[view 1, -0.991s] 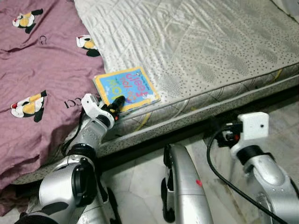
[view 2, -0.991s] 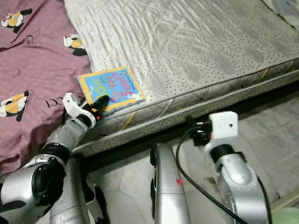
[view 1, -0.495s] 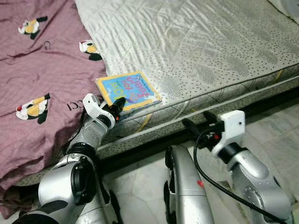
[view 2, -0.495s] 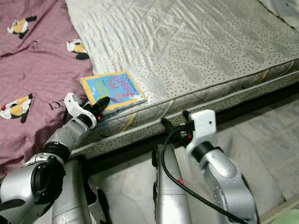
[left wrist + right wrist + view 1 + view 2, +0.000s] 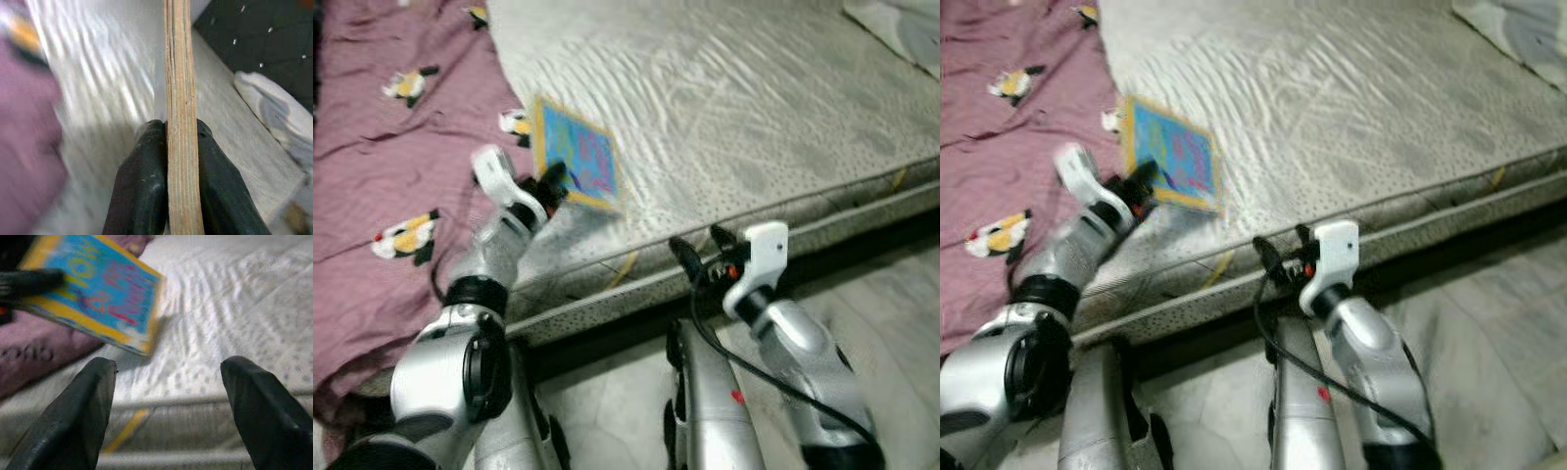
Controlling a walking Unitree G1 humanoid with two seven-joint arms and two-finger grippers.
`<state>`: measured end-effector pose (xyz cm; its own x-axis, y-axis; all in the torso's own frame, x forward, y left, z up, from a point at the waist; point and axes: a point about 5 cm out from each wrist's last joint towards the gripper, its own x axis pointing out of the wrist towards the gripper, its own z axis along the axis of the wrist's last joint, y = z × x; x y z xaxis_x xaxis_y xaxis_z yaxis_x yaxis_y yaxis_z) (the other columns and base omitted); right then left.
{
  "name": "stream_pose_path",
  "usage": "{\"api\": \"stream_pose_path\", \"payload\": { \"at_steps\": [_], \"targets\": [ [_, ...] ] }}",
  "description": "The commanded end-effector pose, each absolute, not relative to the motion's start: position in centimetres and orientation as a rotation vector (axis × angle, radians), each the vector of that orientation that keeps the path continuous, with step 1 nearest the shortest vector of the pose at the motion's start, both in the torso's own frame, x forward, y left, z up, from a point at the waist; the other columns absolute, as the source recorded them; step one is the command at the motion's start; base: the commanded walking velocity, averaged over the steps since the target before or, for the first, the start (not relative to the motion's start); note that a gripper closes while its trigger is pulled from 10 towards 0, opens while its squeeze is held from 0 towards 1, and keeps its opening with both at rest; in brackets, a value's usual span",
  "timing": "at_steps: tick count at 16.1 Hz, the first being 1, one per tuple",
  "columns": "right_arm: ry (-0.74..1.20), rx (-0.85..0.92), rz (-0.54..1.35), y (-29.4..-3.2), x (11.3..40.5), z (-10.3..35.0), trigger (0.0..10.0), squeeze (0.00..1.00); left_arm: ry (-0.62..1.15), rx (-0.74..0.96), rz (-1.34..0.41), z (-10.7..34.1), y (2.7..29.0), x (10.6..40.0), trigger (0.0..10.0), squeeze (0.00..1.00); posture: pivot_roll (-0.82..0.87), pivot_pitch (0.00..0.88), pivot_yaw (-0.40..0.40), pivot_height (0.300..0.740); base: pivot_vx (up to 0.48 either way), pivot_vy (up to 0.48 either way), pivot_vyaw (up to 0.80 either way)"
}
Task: Clean up the room
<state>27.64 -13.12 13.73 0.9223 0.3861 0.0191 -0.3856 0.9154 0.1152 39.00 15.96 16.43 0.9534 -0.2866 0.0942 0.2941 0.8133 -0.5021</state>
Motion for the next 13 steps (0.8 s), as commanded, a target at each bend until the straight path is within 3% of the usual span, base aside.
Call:
{"api": "stream_pose_path", "payload": {
  "at_steps": [1, 3, 6, 9, 13],
  "targets": [
    [-0.001, 0.107, 0.367, -12.8, 28.1, 13.2, 10.0, 0.00, -0.121, -0.429, -0.305, 18.3, 16.9, 38.7, 0.0, 0.00, -0.03, 0.003, 0.070, 0.501, 0.000, 0.000, 0.00],
    [-0.030, 0.115, 0.310, -12.4, 29.0, 13.0, 10.0, 0.00, -0.203, -0.276, -0.305, 19.0, 17.6, 37.0, 0.0, 0.00, 0.01, 0.000, 0.080, 0.501, 0.000, 0.000, 0.00],
    [-0.059, 0.122, 0.202, -12.8, 29.8, 12.6, 10.0, 0.00, -0.364, -0.083, -0.287, 20.2, 17.7, 31.9, 0.0, 0.00, 0.05, 0.000, 0.076, 0.501, 0.000, 0.000, 0.00],
    [-0.078, 0.138, 0.092, -14.3, 29.8, 12.4, 10.0, 0.00, -0.314, -0.059, -0.194, 17.4, 17.9, 28.6, 0.0, 0.00, 0.07, 0.000, 0.052, 0.501, 0.000, 0.000, 0.00],
    [-0.100, 0.135, 0.057, -15.1, 30.2, 12.6, 10.0, 0.00, -0.256, 0.011, -0.140, 16.0, 17.4, 26.9, 0.0, 0.00, 0.05, 0.000, 0.032, 0.515, 0.000, 0.000, 0.00]
  ]
}}
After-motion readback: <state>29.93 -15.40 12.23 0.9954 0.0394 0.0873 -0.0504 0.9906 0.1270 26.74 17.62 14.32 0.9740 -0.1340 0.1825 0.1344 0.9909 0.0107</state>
